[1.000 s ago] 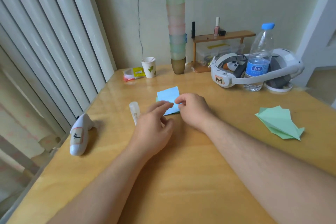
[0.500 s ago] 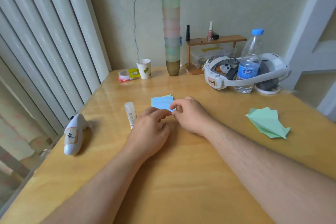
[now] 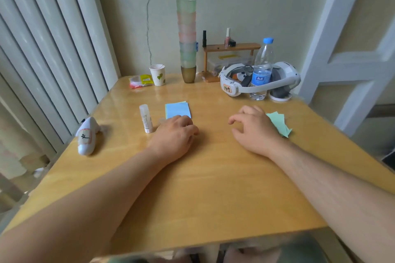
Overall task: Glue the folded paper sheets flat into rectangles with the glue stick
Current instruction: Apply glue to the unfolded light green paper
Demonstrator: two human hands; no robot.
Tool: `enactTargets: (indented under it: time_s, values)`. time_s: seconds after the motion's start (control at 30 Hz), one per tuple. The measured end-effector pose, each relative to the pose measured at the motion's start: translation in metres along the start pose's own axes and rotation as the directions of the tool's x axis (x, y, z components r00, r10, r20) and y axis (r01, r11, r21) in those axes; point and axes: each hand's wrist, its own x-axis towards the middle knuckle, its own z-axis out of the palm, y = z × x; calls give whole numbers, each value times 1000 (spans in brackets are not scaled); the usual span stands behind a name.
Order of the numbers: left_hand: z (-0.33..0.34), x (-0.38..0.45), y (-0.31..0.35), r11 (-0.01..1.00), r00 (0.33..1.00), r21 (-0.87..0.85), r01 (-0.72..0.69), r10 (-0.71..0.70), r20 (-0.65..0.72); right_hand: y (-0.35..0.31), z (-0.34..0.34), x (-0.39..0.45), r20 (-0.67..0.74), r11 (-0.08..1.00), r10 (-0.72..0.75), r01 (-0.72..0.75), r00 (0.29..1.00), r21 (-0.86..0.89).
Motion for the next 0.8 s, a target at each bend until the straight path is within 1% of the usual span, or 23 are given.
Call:
enactTargets:
  time_s: [0.1, 0.17, 0.23, 0.33, 0.4, 0.53, 0.57, 0.63, 0.73, 0.8]
  values:
    - [-6, 6, 7, 986, 991, 119, -120, 111, 74, 24, -24, -19, -86, 986, 133, -141, 987, -84]
    - [-10, 10, 14, 983, 987, 122, -134, 122, 102, 39, -36, -30, -141, 969, 210, -225, 967, -99]
    - [-11, 12, 23, 992, 992, 74, -98, 91, 92, 48, -39, -37, -109, 953, 276, -287, 955, -102]
    - [-8, 12, 41, 998, 996, 16, -57, 56, 64, 56, -33, -43, -37, 939, 330, -333, 943, -84]
    - [-7, 13, 49, 999, 998, -47, -17, 20, 67, 58, -29, -44, -21, 938, 340, -341, 940, -57]
    - [-9, 16, 55, 989, 996, -134, 55, -46, 75, 61, -22, -42, -19, 938, 334, -334, 942, -96]
    - [-9, 16, 56, 987, 996, -144, 66, -56, 75, 64, -20, -41, -40, 940, 330, -332, 943, -83]
    - [-9, 15, 56, 982, 994, -171, 82, -70, 80, 67, -17, -39, -137, 945, 316, -324, 939, -37]
    - [-8, 12, 55, 974, 994, -208, 85, -68, 86, 65, -18, -37, -365, 947, 306, -322, 879, 16]
    - [-7, 11, 53, 969, 994, -231, 89, -73, 79, 55, -21, -34, -465, 962, 251, -273, 849, 22]
